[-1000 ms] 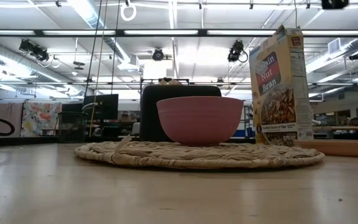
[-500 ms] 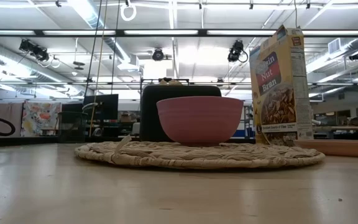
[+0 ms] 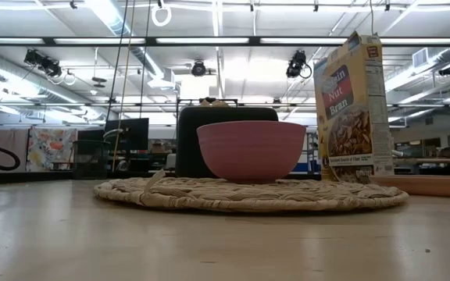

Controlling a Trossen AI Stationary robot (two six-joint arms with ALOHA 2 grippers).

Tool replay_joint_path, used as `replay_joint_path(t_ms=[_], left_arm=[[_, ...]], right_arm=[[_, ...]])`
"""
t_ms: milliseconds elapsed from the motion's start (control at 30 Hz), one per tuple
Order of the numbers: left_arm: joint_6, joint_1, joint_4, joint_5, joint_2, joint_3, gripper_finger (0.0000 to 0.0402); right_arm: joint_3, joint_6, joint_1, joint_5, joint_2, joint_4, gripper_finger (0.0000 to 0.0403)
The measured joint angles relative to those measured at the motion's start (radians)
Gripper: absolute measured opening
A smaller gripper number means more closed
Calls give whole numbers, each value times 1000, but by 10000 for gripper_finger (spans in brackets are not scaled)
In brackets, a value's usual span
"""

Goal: Arrange a breakfast setting
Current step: Put the brown plate on the brown placemat

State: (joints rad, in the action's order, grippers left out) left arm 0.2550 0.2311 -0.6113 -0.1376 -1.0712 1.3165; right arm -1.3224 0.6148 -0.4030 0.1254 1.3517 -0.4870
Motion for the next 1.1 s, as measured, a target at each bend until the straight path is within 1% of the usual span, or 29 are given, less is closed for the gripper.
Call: replay_joint_path(t_ms=[133,267,367,467,533,600,800,900,1100], left_arm=[[60,53,67,-29,-10,-150,306],[80,113,207,-49,-46,-351,292],[96,151,372,-49,-96,-485,285],[134,173,524,-50,-167,-577,282],[186,174,575,-51,-222,-599,281],[229,174,578,-53,-268,-603,281],[266,183,605,-53,-371,-604,281],[290,182,601,-53,-400,-604,281],[315,181,587,-53,-402,-604,281]], right_arm=[[0,-8,-11,39,52,-22,258],[0,-8,-10,42,83,-22,258],[0,-25,-10,77,108,-29,258],[0,-90,-13,109,141,-49,258],[0,-118,-16,110,165,-83,258],[0,-128,-19,103,185,-142,258],[0,-127,-15,103,269,-401,258],[0,-136,19,104,334,-504,258],[0,-234,131,106,458,-503,258]])
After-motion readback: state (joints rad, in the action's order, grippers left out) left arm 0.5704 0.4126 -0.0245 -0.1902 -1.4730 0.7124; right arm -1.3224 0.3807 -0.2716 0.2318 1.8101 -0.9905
